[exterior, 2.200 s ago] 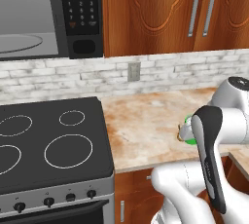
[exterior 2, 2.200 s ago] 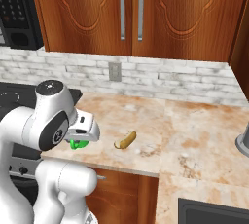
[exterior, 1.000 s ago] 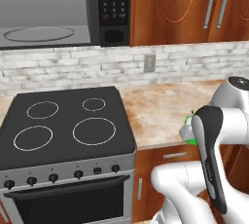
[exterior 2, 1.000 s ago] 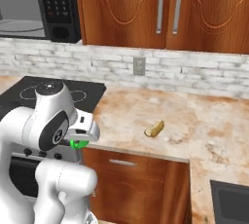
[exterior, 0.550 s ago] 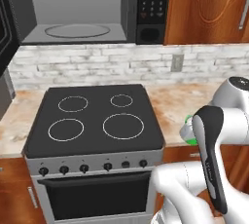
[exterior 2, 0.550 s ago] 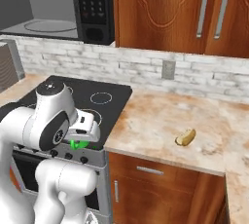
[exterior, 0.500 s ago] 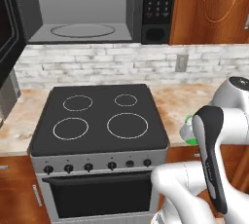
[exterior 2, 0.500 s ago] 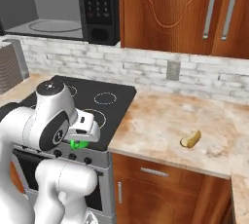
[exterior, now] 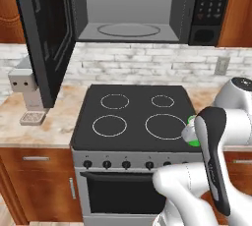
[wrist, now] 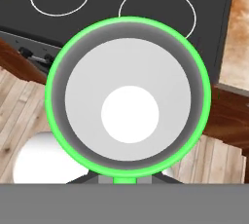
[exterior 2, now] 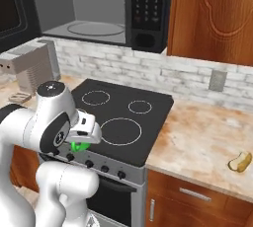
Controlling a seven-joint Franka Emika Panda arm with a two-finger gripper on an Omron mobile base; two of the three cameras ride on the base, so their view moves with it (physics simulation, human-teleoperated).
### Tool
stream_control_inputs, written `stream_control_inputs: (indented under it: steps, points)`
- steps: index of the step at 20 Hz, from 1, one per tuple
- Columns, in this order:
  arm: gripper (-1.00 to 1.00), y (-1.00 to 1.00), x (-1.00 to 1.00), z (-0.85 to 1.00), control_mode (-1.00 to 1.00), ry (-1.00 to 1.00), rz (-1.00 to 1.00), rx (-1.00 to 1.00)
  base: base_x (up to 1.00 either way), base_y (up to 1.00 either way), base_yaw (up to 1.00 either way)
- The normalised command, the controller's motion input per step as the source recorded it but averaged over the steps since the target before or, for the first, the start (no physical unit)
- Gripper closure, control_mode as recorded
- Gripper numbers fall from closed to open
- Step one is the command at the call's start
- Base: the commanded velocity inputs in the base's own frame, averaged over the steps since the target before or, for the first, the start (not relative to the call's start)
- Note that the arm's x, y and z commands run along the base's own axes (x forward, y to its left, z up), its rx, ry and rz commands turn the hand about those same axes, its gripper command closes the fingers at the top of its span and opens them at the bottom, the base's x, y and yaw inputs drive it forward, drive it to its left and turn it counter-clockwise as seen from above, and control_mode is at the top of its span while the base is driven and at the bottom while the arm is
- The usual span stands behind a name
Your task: Pick the mug from the counter and place it inside the microwave. Then close the microwave.
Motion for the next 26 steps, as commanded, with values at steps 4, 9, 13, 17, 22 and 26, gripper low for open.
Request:
stream_control_inputs:
  steps: [4,9,13,17,22,26]
  points:
    - [1.00,0.00,0.00,0.00,1.00,0.00,0.00,0.00,0.79,0.33,0.01]
    - [1.00,0.00,0.00,0.00,1.00,0.00,0.00,0.00,0.79,0.14,-0.10]
    - [1.00,0.00,0.00,0.00,1.00,0.00,0.00,0.00,0.21,0.36,-0.11]
    - [1.00,0.00,0.00,0.00,1.00,0.00,0.00,0.00,0.00,0.47,-0.14]
    - [1.00,0.00,0.00,0.00,1.00,0.00,0.00,0.00,0.00,0.39,-0.23]
    - [1.00,0.00,0.00,0.00,1.00,0.00,0.00,0.00,0.04,0.06,-0.32]
